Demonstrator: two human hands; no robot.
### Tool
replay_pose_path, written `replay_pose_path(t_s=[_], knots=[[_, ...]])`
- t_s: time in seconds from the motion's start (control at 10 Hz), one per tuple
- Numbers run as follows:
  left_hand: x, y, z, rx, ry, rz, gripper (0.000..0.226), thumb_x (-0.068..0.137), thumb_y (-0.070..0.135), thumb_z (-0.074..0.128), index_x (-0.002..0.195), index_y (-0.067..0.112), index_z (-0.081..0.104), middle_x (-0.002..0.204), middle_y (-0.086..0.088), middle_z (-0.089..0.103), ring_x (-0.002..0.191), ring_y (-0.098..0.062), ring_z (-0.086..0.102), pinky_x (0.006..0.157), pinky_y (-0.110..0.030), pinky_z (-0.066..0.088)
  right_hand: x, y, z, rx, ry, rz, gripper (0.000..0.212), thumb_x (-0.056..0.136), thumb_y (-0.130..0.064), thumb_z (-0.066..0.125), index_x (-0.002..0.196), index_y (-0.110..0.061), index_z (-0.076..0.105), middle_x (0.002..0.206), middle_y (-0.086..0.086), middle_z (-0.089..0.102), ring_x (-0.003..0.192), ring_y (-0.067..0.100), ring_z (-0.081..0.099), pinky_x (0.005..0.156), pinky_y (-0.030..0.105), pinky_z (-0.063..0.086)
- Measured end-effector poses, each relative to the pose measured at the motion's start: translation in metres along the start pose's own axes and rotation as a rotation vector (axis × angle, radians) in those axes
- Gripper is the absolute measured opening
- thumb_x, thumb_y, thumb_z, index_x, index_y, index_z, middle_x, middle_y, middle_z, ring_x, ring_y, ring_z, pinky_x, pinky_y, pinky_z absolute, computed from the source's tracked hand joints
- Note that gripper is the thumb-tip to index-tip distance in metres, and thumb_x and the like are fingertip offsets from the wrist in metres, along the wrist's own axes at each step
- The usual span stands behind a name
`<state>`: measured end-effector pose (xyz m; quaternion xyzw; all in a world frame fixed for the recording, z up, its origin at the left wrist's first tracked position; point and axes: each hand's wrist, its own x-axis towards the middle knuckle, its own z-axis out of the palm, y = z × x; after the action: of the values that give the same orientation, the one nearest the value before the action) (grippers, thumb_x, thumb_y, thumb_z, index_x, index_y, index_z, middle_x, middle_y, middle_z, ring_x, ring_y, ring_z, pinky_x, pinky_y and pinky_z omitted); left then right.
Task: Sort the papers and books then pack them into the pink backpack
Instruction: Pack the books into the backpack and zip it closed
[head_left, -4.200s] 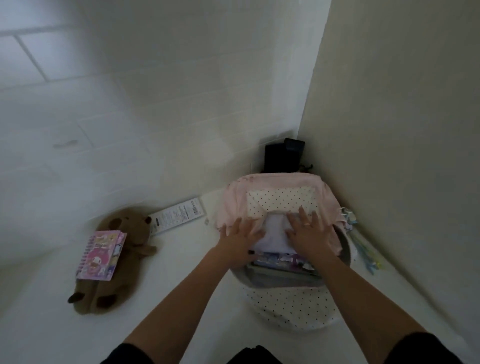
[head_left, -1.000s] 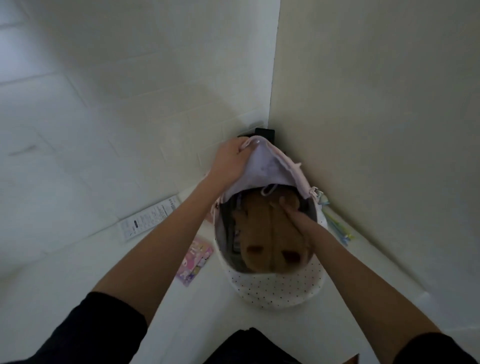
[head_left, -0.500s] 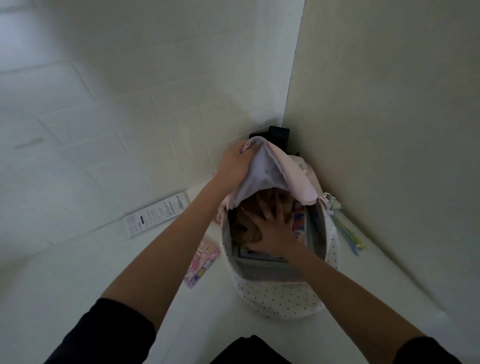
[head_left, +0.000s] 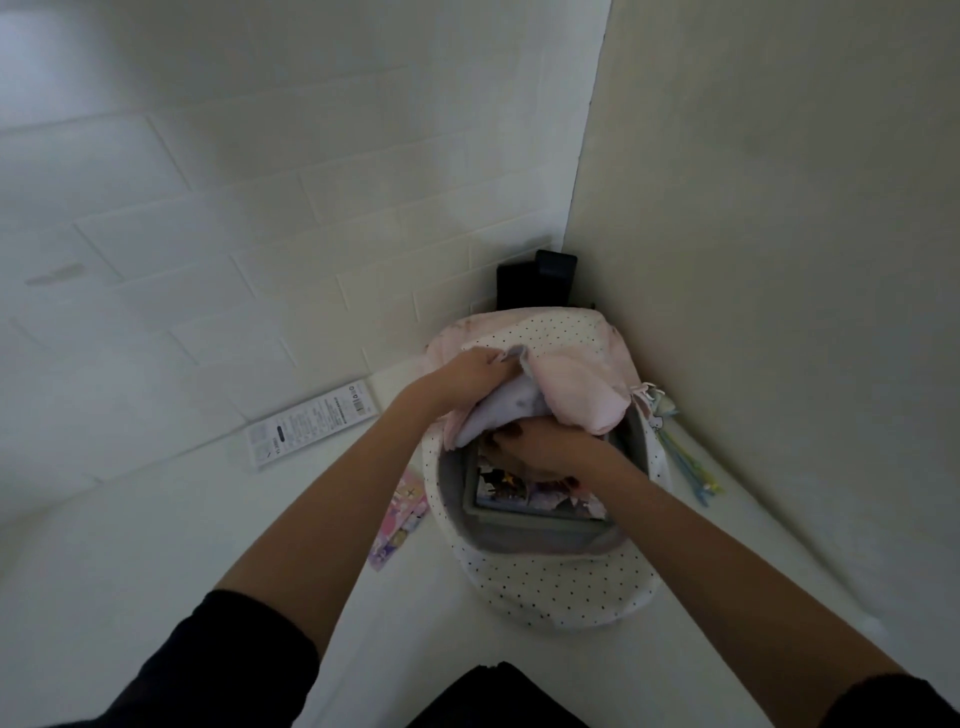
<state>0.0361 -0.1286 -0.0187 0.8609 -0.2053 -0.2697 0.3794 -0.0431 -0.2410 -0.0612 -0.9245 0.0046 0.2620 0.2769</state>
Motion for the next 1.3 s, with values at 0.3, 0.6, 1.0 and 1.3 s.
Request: replay_pose_path(t_s=[0.3, 0.6, 1.0, 1.3], knots=[[-0.021, -0.034, 0.003, 0.115, -0.144, -0.129, 0.014, 0.095, 0.017, 0.044, 0.101, 0.011, 0.056, 0.086, -0.006, 0.058, 0.074, -0.018, 0.056, 0.058, -0.02, 0.046, -0.027, -0.006, -0.046, 0.078, -0.001, -0.083, 0.024, 0.09, -0.026, 0.058, 0.11, -0.017, 0.068, 0.098, 0.002, 0.067, 0.083, 0.013, 0.062, 0.081, 0.028, 0.052], [-0.026, -0.046, 0.018, 0.362, -0.289, -0.109, 0.027, 0.08, -0.006, 0.038, 0.066, 0.016, 0.03, 0.071, 0.001, 0.036, 0.061, -0.013, 0.032, 0.053, -0.02, 0.032, -0.022, -0.006, -0.038, -0.133, 0.575, -0.087, 0.034, 0.089, -0.019, 0.053, 0.123, -0.019, 0.055, 0.113, 0.004, 0.06, 0.101, 0.023, 0.057, 0.085, 0.034, 0.047], [-0.026, -0.057, 0.047, 0.752, -0.604, -0.207, 0.124, 0.068, 0.064, 0.068, 0.146, 0.027, -0.02, 0.159, -0.012, 0.001, 0.145, -0.032, 0.008, 0.116, -0.044, 0.01, -0.031, 0.019, -0.012, -0.225, -0.098, 0.461, 0.029, 0.087, -0.013, 0.055, 0.06, -0.017, 0.046, 0.061, -0.001, 0.046, 0.051, 0.01, 0.041, 0.048, 0.021, 0.038], [-0.024, -0.037, 0.026, 0.26, 0.043, 0.016, 0.029, 0.087, 0.013, 0.058, 0.116, 0.011, 0.058, 0.116, -0.009, 0.06, 0.101, -0.024, 0.059, 0.086, -0.029, 0.047, -0.016, 0.023, -0.061, -0.052, 0.76, 0.097, 0.029, 0.088, -0.018, 0.051, 0.114, -0.011, 0.06, 0.109, 0.01, 0.06, 0.097, 0.023, 0.056, 0.085, 0.032, 0.046]])
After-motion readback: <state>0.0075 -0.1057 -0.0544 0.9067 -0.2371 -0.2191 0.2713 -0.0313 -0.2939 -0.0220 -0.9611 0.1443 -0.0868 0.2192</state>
